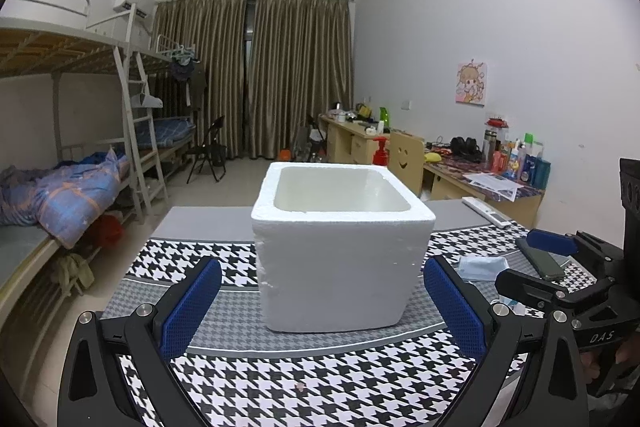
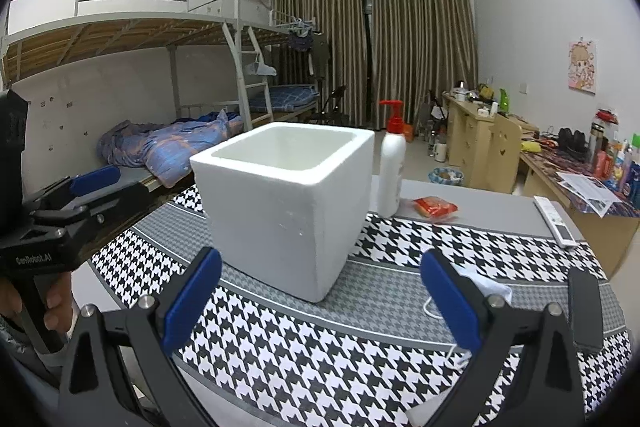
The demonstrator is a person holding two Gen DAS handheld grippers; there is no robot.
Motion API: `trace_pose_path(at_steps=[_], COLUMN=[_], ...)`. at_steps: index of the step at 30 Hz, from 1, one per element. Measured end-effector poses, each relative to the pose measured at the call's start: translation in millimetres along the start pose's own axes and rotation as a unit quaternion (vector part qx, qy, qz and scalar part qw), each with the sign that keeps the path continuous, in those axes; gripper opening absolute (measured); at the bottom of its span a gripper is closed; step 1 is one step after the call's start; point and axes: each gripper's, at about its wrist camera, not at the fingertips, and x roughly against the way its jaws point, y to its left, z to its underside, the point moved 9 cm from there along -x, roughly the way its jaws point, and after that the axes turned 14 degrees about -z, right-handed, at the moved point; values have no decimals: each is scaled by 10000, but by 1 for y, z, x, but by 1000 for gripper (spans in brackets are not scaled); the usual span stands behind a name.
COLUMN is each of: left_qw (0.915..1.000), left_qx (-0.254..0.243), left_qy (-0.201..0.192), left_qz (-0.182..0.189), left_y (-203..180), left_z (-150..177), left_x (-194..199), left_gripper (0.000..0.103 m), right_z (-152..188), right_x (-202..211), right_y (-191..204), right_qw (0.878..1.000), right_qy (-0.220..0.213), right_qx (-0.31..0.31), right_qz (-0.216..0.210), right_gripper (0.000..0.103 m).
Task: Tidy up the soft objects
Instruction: 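Move both grippers back from the box toward the mask and foam roller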
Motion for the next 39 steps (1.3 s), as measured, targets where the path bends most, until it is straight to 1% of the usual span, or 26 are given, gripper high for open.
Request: trace_pose_path(at_steps=[6, 10, 15, 21, 30, 39], left_qw=[9998, 9994, 9990, 9980, 9946, 9910], left_qx=[-68, -121, -136, -200, -393, -568], left_qy=[10, 111, 206, 295, 406, 534], left_qz=[182, 317, 385, 513, 868, 1092], left_y=[-12, -22, -29, -39, -67, -96], left_z=[5, 11, 18, 22, 30, 40], left_x=[0, -3, -7, -9, -12, -13], left_gripper=[101, 101, 101, 101, 101, 101], right_z=[9, 14, 19, 25, 32, 44], right_x=[6, 9, 15, 25, 43, 61], right_y=[-8, -13, -21, -39, -61, -76], right_qw=[9999, 9997, 9992, 9977, 9946, 9916], right_qy=[14, 34, 46, 97, 80, 98], right_qx=[-112, -156, -219, -313, -523, -667], right_qz=[120, 204, 338, 596, 894, 1107], right_gripper=[101, 101, 101, 101, 101, 101])
